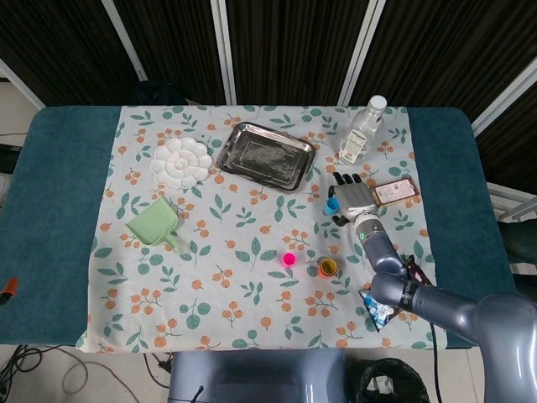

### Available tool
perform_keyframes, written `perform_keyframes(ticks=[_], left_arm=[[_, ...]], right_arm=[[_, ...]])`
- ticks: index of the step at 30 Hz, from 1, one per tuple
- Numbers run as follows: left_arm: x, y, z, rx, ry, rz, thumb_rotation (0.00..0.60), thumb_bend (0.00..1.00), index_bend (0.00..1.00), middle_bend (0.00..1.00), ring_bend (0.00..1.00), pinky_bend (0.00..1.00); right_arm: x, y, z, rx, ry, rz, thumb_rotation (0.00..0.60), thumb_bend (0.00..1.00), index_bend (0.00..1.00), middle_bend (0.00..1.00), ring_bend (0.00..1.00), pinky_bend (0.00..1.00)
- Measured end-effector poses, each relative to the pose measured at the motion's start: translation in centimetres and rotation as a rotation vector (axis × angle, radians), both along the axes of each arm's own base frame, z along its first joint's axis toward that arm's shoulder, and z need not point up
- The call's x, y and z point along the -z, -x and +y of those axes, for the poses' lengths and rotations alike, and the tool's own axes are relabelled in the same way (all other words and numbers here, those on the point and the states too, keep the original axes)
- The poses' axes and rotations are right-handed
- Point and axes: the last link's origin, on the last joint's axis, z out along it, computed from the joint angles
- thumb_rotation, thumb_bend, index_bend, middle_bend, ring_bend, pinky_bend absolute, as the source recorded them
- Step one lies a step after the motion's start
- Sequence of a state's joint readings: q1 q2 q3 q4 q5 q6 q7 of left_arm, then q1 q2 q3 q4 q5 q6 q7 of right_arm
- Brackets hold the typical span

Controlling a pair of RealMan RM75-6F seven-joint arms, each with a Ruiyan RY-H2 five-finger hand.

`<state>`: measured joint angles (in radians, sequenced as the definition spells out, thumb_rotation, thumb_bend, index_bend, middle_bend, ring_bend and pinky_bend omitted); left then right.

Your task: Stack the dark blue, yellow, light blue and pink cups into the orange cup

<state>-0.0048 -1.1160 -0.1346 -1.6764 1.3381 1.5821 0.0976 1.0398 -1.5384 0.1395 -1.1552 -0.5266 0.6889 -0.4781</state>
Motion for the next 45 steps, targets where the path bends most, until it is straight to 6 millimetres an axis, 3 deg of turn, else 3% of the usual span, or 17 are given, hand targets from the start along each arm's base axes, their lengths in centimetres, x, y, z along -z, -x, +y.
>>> perform_keyframes(ticks=[16, 27, 36, 45], left_arm=[[0.0, 0.0, 0.0, -0.001, 0.001, -0.003, 0.600, 0.22, 0.22, 0.12, 0.00, 0.00], [0.1, -0.1, 0.1, 0.004, 0.003, 0.000, 0.600, 0.22, 0.22, 0.12, 0.00, 0.00], [0.1, -0.3, -0.1, 0.008, 0.001, -0.005, 0.600, 0.22, 0.22, 0.12, 0.00, 0.00], [0.2, -0.4, -0.1, 0.011, 0.003, -0.005, 0.600, 0.22, 0.22, 0.12, 0.00, 0.00]], right_arm=[[0.0, 0.1, -0.2, -0.009, 0.021, -0.007, 0.600, 0.41, 0.48, 0.00, 0.08, 0.07], [-1.6, -0.8, 0.5, -0.048, 0.006, -0.015, 0.600, 0.41, 0.48, 0.00, 0.08, 0.07], [-5.8, -2.6, 5.6, -0.125, -0.107, -0.024, 0.600, 0.41, 0.48, 0.00, 0.08, 0.07], [-10.3, -2.6, 10.7, -0.175, -0.128, -0.053, 0.600, 0.41, 0.48, 0.00, 0.08, 0.07]])
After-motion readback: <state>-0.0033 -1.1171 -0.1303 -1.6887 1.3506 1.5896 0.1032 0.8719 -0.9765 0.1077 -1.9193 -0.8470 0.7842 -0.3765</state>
